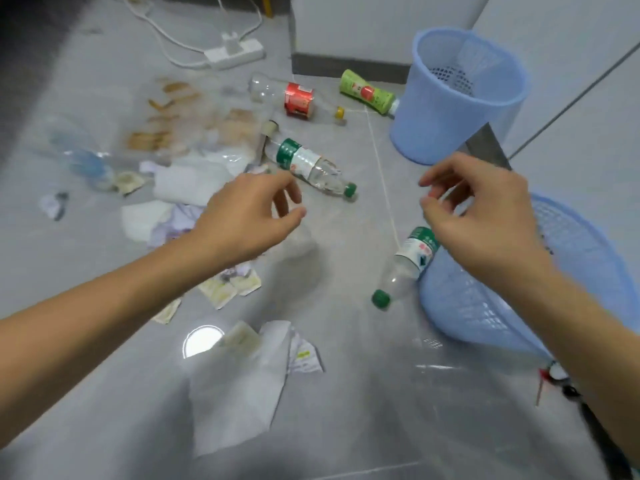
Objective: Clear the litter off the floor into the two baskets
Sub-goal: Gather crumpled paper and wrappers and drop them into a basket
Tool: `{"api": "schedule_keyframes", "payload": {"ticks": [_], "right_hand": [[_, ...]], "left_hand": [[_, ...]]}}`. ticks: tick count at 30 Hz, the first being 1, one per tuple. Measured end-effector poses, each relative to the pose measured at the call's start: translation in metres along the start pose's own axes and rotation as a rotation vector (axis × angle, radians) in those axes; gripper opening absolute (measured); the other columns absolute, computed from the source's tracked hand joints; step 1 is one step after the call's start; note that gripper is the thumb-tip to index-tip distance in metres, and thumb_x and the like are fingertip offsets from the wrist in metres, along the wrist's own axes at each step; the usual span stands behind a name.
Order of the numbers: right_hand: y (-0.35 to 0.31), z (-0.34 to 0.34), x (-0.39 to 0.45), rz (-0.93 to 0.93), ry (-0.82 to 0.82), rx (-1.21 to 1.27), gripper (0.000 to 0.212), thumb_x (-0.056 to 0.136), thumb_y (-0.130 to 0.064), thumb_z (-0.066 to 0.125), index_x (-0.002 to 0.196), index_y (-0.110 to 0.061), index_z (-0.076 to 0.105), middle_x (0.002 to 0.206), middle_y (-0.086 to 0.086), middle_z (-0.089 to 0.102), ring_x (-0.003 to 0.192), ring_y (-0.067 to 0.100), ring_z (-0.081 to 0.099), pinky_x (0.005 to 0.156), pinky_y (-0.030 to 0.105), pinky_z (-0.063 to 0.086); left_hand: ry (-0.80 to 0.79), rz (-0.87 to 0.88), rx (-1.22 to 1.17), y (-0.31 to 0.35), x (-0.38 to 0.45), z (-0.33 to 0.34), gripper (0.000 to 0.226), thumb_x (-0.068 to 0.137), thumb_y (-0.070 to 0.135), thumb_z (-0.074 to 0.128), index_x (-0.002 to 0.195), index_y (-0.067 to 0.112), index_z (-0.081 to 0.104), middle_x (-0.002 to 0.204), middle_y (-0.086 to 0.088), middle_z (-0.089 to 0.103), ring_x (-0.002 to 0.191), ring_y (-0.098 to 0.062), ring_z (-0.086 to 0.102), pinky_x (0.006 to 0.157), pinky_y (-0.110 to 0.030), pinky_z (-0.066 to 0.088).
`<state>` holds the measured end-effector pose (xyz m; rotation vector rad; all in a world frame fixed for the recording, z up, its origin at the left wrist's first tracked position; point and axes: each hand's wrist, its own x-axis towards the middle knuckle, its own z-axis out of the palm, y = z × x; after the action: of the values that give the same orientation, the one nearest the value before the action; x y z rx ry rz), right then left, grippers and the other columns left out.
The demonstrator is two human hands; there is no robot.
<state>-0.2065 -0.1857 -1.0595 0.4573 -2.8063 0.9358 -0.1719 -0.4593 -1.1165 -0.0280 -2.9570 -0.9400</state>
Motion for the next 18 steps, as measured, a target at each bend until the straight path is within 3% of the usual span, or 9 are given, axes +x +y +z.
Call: {"api": "schedule_keyframes", "payload": {"ticks": [5,9,13,18], "right_hand": [[-0.045,0.126,-0.034,-0.18,-0.382,0.028,0.018,0.082,-0.022,0.065,0.096,-0.033,0.062,0.089,-0.013,0.06,0.072,0.008,0.061,0.073,0.039,0.055],[-0.047,0.202,-0.066,-0.229,-0.638,-0.073,0.029,0.085,-0.024,0.067,0.112,-0.033,0.062,0.109,-0.012,0.052,0.095,0.014,0.06,0.08,0.04,0.055],[-0.051,0.245,-0.068,-0.27,-0.662,-0.103,0.05,0.079,-0.019,0.071,0.127,-0.029,0.057,0.129,-0.003,0.045,0.119,0.025,0.046,0.085,0.042,0.053],[-0.062,0.284,-0.046,-0.312,-0.608,-0.175,0.07,0.077,-0.02,0.072,0.141,-0.031,0.046,0.137,0.002,0.039,0.127,0.03,0.038,0.087,0.045,0.054]], "left_hand": [[0.048,-0.303,0.035,-0.093,-0.095,-0.009,0.008,0.088,0.04,0.064,0.087,0.032,0.062,0.074,0.019,0.063,0.071,-0.003,0.061,0.067,-0.035,0.053],[0.052,-0.412,0.084,-0.143,-0.153,0.002,0.011,0.087,0.041,0.063,0.096,0.035,0.061,0.088,0.018,0.061,0.088,-0.011,0.061,0.072,-0.036,0.052],[0.024,-0.433,0.18,-0.171,-0.188,0.018,0.034,0.09,0.041,0.061,0.123,0.034,0.06,0.114,0.009,0.054,0.109,-0.019,0.053,0.073,-0.04,0.053],[-0.015,-0.372,0.259,-0.189,-0.187,0.037,0.047,0.087,0.042,0.062,0.133,0.038,0.053,0.125,0.008,0.047,0.114,-0.02,0.049,0.066,-0.037,0.053]]}}
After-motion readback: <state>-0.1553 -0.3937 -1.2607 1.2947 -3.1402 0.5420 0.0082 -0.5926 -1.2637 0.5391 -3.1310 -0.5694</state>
